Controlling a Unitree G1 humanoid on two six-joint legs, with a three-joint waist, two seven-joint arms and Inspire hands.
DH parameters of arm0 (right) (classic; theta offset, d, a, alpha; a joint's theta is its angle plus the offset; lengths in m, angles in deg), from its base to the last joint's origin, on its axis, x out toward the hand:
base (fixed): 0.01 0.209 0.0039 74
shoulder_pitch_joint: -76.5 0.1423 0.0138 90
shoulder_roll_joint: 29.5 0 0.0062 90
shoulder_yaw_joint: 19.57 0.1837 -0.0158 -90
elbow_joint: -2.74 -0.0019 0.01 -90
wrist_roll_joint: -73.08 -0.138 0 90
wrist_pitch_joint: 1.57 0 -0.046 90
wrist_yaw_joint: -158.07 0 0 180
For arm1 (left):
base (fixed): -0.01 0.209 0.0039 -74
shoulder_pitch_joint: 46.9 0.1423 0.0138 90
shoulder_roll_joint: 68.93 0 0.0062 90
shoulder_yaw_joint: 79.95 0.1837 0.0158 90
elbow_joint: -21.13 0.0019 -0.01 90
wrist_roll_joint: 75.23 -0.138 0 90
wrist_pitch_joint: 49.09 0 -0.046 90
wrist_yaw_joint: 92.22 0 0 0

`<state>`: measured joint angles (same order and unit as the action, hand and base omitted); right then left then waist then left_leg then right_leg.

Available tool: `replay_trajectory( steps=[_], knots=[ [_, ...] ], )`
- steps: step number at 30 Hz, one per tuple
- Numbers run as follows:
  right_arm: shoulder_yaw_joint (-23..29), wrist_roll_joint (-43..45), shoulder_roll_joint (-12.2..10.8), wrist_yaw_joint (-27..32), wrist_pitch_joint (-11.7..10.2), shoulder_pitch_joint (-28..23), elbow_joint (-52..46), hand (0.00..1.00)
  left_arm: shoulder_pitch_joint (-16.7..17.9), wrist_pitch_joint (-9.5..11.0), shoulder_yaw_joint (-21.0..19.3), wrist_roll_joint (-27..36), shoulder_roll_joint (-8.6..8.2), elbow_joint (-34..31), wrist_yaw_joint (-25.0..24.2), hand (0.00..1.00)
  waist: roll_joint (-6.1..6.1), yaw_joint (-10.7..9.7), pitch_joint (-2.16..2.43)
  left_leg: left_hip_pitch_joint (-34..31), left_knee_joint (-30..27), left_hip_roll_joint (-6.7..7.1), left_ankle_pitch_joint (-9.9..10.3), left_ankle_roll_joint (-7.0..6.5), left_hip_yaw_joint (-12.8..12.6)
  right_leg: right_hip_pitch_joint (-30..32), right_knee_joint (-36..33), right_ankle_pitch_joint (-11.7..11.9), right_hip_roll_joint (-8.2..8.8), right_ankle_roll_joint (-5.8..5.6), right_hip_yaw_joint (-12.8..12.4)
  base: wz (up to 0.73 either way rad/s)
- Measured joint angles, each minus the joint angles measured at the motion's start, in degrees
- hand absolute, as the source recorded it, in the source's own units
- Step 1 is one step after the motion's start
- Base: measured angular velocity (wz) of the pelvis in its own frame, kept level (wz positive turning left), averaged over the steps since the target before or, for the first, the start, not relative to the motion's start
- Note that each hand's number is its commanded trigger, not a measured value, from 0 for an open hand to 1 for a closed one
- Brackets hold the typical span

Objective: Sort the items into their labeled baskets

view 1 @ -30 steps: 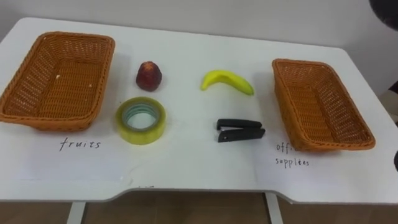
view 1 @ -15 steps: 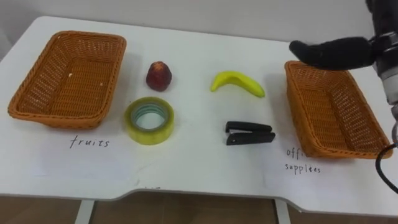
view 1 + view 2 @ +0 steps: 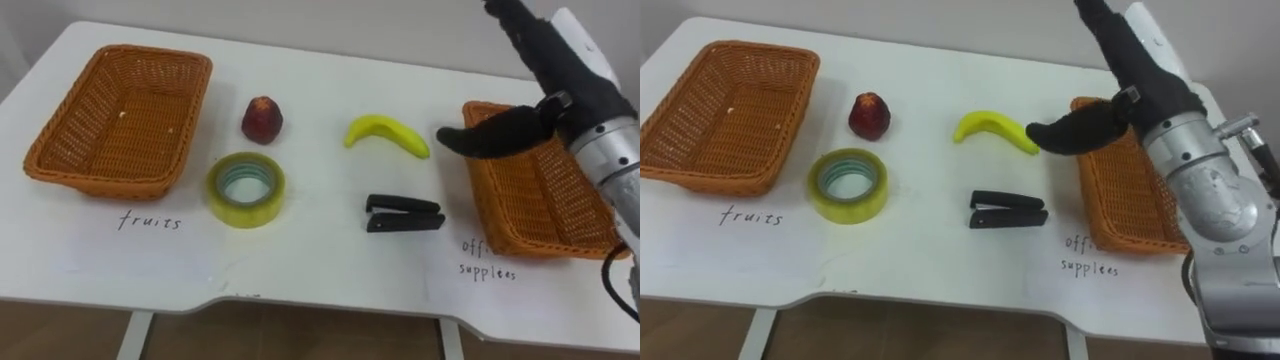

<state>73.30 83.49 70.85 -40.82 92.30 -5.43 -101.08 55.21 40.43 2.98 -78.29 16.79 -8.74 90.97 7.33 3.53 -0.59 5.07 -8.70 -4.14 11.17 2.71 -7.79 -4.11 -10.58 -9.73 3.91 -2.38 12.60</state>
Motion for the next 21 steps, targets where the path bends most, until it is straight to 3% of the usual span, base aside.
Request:
replay_trajectory(
  steps=[8,21],
  knots=[
    [-2.73,1.26,-0.01,-6.83,1.81,-0.35,-0.01,0.00,-0.03,-0.01,1.05,0.11,0.37,-0.61,0.32,0.00,0.31,0.28,0.19,-0.26,-0.44,0.01,0.00,0.00,0.25,0.05,0.00,0.06,0.02,0.09,0.03,0.02],
    [-4.07,6.38,-0.14,-12.79,3.16,-3.59,2.96,0.00,-1.66,-0.04,2.97,0.27,0.72,1.89,0.18,0.00,-0.46,1.37,-0.40,-0.34,-0.76,0.03,0.00,0.00,0.95,-0.68,0.05,0.06,0.02,0.09,0.36,0.03]
  ],
)
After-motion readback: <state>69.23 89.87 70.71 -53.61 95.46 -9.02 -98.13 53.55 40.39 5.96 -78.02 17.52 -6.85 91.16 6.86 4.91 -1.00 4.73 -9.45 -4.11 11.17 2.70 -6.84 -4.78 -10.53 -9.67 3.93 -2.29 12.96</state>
